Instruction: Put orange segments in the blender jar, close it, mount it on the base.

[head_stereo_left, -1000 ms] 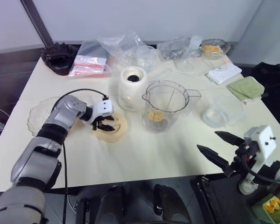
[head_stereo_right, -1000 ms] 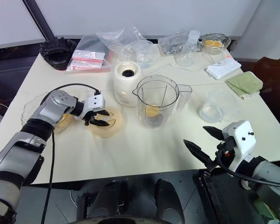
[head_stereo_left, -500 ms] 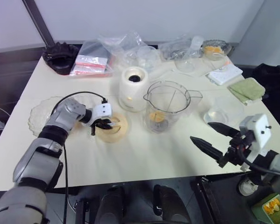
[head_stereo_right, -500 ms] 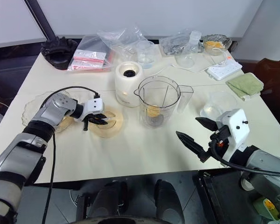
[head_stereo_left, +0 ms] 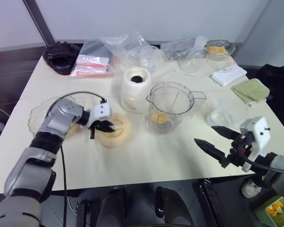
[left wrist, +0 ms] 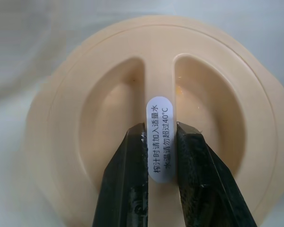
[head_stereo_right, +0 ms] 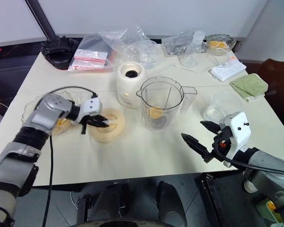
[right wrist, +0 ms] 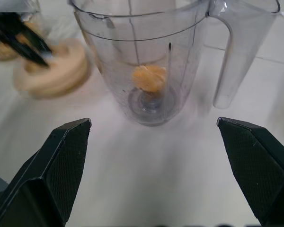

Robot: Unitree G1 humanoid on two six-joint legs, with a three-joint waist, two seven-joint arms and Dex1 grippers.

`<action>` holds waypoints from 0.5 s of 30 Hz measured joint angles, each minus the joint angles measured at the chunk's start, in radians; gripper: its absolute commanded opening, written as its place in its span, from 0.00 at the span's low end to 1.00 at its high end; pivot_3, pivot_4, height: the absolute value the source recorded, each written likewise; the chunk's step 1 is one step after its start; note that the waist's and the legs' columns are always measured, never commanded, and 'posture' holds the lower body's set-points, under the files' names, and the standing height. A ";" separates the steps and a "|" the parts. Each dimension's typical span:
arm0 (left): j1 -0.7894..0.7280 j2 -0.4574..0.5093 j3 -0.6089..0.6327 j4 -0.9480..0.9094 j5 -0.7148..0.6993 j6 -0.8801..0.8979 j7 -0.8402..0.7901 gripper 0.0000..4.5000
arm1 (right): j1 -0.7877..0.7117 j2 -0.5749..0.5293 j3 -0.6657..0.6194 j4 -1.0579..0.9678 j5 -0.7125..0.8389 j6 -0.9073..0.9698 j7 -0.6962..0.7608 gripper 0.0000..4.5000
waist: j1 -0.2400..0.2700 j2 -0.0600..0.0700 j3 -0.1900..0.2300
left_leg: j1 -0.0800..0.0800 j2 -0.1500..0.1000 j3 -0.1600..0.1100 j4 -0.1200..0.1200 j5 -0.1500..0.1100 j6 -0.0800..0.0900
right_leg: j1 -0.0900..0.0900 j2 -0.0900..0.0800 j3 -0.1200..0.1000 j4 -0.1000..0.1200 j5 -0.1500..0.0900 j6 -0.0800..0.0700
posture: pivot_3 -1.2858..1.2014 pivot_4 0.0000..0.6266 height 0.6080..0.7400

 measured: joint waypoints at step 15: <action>-0.814 -0.194 0.088 0.411 -0.095 -0.006 -0.036 0.06 | -0.067 0.098 0.046 0.074 -0.122 -0.057 -0.012 1.00 | 0.025 -0.002 0.001 | -0.001 -0.001 -0.004 0.010 -0.002 0.003 | 0.007 0.004 0.002 -0.002 -0.003 0.004 | 0.52 0.24 1.00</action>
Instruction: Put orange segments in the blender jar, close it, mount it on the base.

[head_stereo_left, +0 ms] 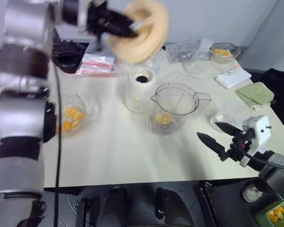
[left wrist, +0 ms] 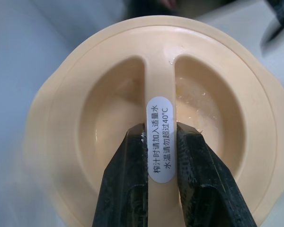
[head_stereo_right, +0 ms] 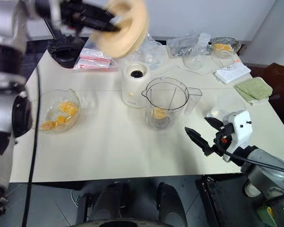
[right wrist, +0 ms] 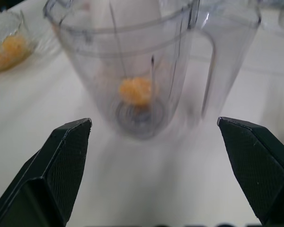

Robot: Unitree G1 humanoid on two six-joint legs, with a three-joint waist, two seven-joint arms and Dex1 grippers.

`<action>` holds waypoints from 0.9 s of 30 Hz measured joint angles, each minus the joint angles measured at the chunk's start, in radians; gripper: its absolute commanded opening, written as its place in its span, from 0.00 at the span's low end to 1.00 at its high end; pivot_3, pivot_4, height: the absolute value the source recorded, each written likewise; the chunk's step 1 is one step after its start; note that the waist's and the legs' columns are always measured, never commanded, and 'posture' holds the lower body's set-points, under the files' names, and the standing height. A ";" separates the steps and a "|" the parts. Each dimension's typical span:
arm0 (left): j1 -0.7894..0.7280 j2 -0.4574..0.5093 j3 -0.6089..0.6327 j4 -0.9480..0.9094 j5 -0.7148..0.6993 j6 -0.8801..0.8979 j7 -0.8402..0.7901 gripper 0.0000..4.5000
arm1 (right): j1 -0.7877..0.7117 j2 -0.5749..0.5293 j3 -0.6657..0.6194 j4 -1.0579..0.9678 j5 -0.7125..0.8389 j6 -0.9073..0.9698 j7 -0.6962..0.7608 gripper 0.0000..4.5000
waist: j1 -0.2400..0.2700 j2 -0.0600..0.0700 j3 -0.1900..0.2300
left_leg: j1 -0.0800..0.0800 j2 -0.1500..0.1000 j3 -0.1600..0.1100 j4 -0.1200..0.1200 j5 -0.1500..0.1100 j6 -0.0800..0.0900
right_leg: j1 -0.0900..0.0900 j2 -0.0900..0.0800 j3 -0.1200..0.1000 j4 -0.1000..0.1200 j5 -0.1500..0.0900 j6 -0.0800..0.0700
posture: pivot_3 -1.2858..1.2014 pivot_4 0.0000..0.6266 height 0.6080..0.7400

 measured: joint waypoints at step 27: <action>-0.037 -0.430 -0.138 0.415 0.243 -0.229 -0.099 0.06 | 0.139 0.184 -0.017 -0.115 -0.060 -0.047 -0.160 1.00 | -0.002 0.001 0.001 | -0.013 0.001 -0.003 0.007 -0.003 0.006 | -0.010 0.004 0.001 0.001 0.004 -0.003 | 0.52 0.24 1.00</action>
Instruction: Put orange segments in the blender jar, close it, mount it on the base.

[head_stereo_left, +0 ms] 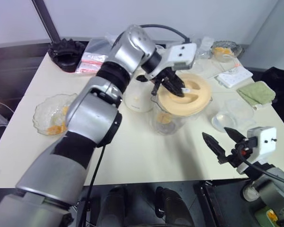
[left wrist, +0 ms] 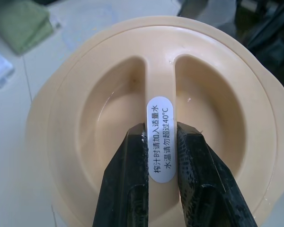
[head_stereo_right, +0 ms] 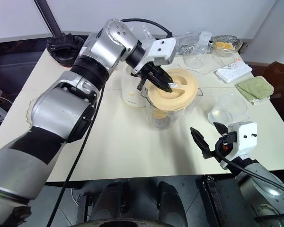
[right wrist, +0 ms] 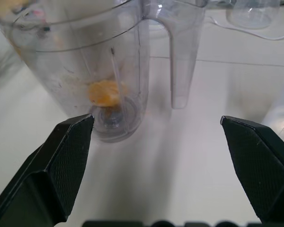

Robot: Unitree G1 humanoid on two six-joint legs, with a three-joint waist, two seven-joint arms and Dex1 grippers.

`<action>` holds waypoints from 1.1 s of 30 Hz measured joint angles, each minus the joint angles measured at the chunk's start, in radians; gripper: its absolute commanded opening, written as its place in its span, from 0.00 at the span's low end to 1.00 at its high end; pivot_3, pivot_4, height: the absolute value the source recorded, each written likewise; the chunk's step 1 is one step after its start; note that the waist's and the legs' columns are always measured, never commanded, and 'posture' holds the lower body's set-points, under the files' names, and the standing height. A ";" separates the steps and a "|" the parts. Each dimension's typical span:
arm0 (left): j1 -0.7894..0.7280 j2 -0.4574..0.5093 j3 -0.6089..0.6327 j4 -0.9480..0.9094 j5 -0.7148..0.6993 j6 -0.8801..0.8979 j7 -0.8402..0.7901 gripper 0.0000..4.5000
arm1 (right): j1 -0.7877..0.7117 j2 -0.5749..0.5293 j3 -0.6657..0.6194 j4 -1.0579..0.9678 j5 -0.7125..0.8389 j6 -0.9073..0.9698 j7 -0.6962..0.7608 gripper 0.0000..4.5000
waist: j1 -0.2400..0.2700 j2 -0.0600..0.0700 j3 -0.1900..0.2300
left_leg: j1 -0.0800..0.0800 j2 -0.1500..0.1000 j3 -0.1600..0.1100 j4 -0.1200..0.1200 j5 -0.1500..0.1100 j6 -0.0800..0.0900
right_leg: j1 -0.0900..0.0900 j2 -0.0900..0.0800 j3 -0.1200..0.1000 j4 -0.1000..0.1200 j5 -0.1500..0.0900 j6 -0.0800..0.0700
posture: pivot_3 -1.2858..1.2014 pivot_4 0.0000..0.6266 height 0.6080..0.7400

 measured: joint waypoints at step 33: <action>-0.012 -0.048 -0.046 0.070 0.135 -0.008 0.045 0.06 | -0.231 0.109 0.285 0.316 -0.398 -0.143 -0.065 1.00 | -0.002 0.007 -0.007 | 0.016 0.000 0.000 0.000 0.000 0.000 | 0.017 -0.001 0.000 -0.005 -0.003 0.004 | 0.52 0.24 1.00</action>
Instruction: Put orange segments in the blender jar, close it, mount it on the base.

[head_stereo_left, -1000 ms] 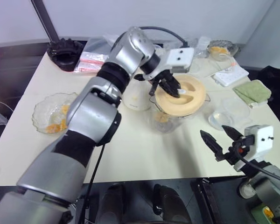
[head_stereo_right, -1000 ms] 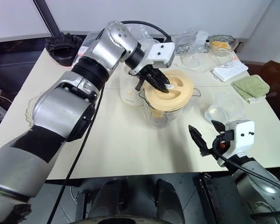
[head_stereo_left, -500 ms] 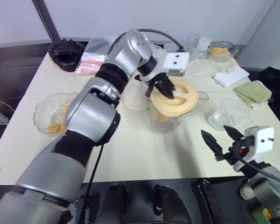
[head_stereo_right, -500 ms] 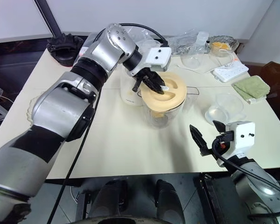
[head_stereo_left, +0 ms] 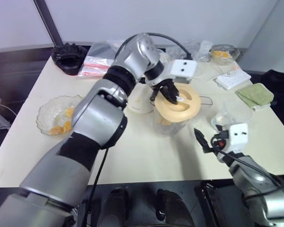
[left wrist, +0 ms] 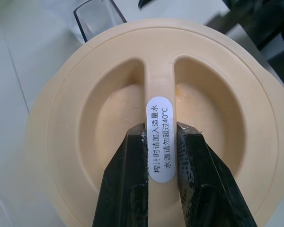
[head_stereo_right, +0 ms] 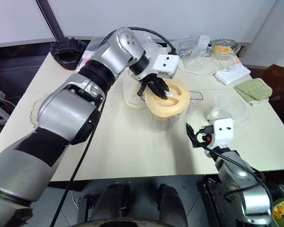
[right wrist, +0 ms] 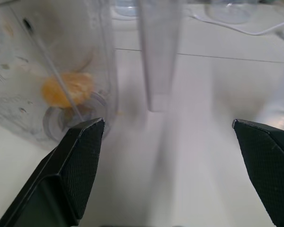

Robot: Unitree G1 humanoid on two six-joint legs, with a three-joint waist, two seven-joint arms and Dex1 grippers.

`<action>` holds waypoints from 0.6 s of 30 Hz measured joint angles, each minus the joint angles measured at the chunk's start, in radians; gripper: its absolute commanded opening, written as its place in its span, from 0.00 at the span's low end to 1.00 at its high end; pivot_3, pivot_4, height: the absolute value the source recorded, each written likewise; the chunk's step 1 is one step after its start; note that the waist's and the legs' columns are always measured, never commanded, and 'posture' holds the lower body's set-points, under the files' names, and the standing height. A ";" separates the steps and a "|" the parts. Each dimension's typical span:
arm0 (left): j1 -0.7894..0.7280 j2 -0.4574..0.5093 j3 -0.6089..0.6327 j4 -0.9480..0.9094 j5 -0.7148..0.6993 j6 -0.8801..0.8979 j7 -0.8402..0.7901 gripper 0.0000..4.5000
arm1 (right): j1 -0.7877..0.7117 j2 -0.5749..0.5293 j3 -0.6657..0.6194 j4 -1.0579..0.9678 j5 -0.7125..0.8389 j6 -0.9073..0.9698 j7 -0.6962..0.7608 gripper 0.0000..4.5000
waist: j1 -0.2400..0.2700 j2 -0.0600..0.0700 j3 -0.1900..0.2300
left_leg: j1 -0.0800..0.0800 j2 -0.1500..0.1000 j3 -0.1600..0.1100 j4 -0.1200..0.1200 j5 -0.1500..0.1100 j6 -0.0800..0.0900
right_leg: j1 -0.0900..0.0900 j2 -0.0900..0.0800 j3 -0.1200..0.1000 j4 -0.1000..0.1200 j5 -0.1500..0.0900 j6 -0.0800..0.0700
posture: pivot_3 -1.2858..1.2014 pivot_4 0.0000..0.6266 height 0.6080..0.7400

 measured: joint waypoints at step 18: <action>0.012 -0.024 0.003 0.019 0.014 0.015 0.087 0.06 | -0.250 0.088 0.023 0.359 -0.169 -0.224 -0.015 1.00 | 0.001 0.000 -0.014 | 0.001 -0.001 -0.001 0.000 0.000 0.001 | 0.002 0.000 0.000 0.000 0.000 0.000 | 0.52 0.24 1.00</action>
